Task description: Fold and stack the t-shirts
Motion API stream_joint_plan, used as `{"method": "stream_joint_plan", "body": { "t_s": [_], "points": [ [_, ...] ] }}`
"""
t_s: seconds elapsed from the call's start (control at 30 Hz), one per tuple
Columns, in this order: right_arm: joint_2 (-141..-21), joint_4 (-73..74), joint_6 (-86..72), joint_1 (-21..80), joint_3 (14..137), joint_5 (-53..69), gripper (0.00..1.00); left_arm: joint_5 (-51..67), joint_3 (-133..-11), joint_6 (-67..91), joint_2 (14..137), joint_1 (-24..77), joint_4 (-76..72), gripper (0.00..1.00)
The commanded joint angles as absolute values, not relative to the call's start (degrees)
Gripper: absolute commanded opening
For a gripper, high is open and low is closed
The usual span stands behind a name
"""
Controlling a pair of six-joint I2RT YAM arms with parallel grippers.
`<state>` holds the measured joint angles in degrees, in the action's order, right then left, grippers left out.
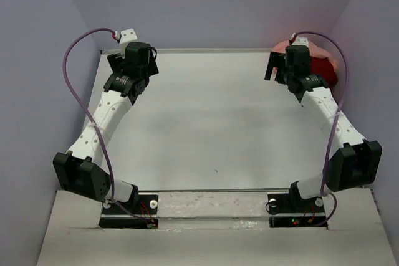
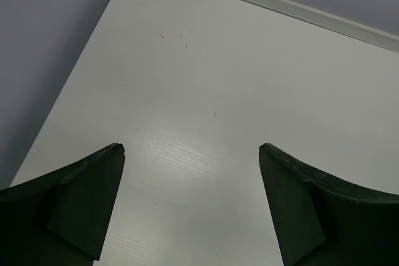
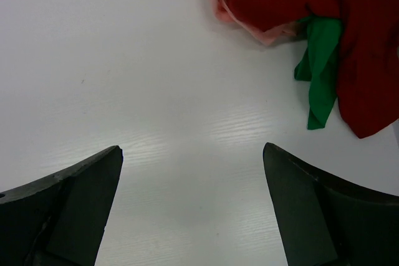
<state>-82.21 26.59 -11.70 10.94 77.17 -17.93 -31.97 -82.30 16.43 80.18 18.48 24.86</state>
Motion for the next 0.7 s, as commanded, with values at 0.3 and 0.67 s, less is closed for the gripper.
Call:
{"method": "stream_joint_plan", "body": {
  "t_s": [0.3,0.67],
  "points": [
    [-97.52,28.74,-8.10,10.37,96.74,-25.22,0.88,-27.42,-83.14,16.61,79.10,18.37,21.53,0.99],
    [-109.06,33.66,-9.14,6.60,112.92,-21.00,0.93,-27.16,-83.50,16.26,79.54,18.37,21.53,0.99]
  ]
}}
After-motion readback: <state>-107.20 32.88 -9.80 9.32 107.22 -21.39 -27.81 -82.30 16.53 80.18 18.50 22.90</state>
